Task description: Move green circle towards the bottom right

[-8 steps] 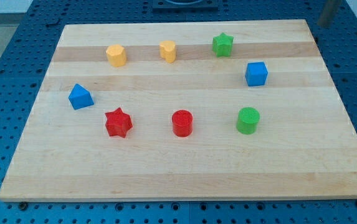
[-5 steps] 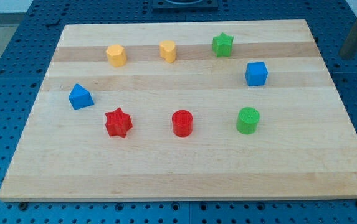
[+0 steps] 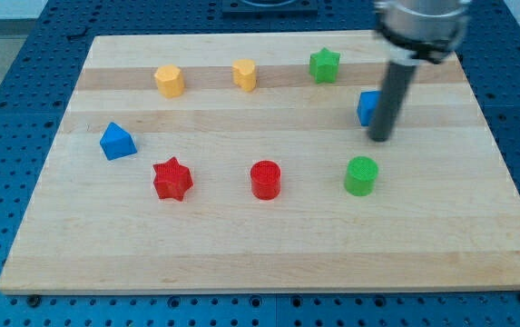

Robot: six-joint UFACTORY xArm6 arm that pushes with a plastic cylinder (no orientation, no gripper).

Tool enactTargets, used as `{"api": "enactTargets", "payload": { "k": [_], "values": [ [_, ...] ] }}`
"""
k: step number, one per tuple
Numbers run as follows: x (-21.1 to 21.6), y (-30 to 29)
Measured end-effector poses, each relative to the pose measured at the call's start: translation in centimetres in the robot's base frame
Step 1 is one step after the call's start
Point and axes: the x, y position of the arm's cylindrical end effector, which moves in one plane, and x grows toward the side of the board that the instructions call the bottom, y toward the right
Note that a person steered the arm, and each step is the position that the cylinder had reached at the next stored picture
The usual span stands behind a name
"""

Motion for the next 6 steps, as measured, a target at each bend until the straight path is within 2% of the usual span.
{"api": "enactTargets", "payload": {
  "k": [1,2,3,5,6],
  "values": [
    [0.5,-4.7],
    [2.6,-7.0],
    [3.8,-6.3],
    [8.7,0.1],
    [8.4,0.8]
  ]
}}
